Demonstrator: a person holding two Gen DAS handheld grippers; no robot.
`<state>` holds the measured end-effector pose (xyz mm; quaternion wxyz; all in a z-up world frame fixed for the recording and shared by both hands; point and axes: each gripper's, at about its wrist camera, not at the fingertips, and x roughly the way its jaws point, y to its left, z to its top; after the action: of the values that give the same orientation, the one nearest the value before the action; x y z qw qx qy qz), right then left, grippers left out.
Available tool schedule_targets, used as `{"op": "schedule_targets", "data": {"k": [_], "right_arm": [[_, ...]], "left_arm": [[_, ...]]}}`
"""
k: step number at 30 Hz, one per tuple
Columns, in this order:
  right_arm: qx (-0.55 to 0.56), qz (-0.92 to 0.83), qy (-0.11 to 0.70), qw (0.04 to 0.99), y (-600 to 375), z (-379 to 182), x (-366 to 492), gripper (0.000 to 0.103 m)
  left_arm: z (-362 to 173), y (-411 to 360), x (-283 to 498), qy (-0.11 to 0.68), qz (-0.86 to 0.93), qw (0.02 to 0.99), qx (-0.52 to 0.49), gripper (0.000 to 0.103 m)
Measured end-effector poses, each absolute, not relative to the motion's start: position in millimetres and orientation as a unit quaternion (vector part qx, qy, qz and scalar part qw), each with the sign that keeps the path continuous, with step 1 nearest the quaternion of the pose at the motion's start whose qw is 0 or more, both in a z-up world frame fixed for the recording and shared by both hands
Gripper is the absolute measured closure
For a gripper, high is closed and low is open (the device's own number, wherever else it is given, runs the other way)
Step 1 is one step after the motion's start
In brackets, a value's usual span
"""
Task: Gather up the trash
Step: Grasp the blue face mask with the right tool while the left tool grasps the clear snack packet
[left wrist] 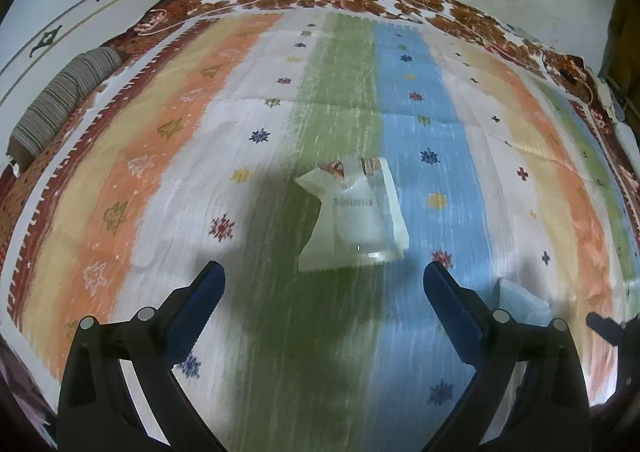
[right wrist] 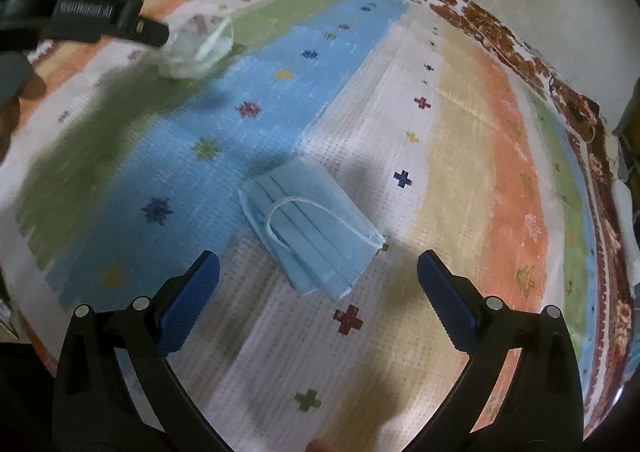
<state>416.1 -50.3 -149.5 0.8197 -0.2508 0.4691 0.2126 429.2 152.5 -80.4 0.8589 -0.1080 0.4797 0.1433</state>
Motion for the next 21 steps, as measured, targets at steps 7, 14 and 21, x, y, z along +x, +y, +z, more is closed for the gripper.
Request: {"op": "schedule_targets", "data": {"k": [7, 14, 21], "right_arm": [[-0.275, 0.219, 0.481, 0.803, -40, -170, 428, 0.012], [-0.221, 0.237, 0.506, 0.8, -47, -173, 443, 0.034], [-0.205, 0.244, 0.518, 0.794, -49, -177, 442, 0.066]], "left_arm": [[-102, 156, 453, 0.489, 0.152, 0.853, -0.103, 0.006], [-113, 156, 477, 0.477, 0.142, 0.862, -0.091, 0.006], [-121, 148, 488, 0.483, 0.129, 0.864, -0.054, 0.016]]}}
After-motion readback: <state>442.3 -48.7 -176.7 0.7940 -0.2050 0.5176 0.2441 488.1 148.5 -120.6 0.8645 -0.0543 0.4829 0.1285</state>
